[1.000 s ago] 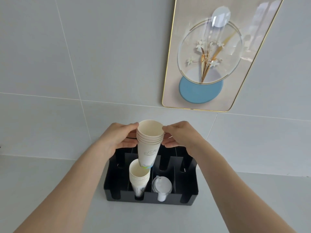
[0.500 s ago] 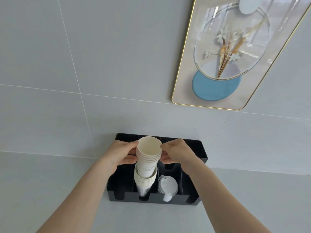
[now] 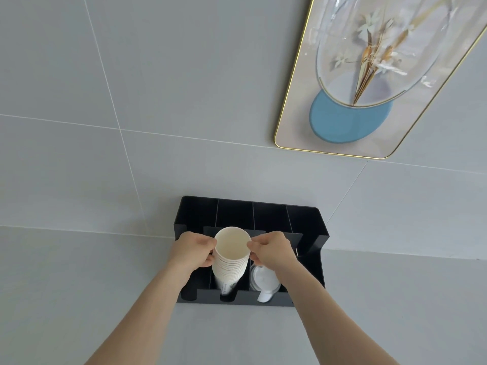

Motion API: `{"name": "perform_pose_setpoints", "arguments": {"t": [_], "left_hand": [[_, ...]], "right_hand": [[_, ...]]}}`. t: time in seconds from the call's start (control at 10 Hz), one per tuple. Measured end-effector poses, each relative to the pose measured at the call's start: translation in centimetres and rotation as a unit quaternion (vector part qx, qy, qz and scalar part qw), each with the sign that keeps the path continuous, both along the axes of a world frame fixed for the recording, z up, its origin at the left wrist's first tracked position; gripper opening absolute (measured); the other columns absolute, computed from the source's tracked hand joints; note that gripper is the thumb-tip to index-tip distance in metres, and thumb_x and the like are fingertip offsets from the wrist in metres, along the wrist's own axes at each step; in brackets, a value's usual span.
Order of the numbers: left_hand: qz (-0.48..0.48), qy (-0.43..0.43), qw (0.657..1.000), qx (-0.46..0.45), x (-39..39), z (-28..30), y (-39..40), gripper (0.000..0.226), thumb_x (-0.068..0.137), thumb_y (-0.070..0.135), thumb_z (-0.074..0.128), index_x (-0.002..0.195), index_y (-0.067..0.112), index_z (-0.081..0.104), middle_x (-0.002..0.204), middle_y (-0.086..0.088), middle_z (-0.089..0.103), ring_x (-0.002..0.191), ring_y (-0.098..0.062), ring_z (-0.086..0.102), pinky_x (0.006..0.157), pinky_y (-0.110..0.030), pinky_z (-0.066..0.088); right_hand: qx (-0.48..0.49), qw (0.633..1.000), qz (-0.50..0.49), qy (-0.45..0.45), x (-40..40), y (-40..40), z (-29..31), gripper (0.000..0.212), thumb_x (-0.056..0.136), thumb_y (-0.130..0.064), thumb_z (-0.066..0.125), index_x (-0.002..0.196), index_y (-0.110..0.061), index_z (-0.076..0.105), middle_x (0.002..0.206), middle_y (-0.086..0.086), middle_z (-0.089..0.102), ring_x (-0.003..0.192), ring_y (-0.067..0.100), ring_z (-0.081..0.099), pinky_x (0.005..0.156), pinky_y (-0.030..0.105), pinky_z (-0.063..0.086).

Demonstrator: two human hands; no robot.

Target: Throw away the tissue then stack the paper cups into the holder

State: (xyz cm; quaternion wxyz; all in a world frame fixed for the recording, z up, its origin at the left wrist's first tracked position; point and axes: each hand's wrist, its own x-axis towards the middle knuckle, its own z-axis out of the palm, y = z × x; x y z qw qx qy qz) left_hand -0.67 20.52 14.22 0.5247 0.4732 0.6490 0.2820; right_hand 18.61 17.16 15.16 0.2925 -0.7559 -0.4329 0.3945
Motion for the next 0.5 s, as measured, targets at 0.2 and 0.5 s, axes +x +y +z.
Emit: {"name": "perform_pose_setpoints", "arguments": {"t": [0.2, 0.5], "left_hand": [[0.007, -0.002, 1.0, 0.026, 0.2, -0.3, -0.5, 0.014, 0.097, 0.015, 0.064, 0.103, 0.01, 0.077, 0.091, -0.004, 0.076, 0.08, -0.024, 0.077, 0.084, -0.044, 0.065], [-0.06, 0.165, 0.983, 0.048, -0.2, 0.3, -1.8, 0.039, 0.101, 0.045, 0.045, 0.071, 0.022, 0.058, 0.085, -0.005, 0.07, 0.088, -0.024, 0.067, 0.084, -0.039, 0.054]], "right_hand": [[0.017, 1.0, -0.013, 0.006, -0.1, -0.4, -0.4, 0.014, 0.093, -0.024, 0.07, 0.102, -0.019, 0.08, 0.083, 0.008, 0.08, 0.084, 0.025, 0.077, 0.085, 0.04, 0.064], [-0.006, 0.992, 0.052, -0.116, 0.4, -2.0, -0.3, 0.047, 0.094, -0.041, 0.055, 0.063, -0.008, 0.044, 0.064, 0.006, 0.04, 0.06, 0.017, 0.037, 0.058, 0.029, 0.035]]}}
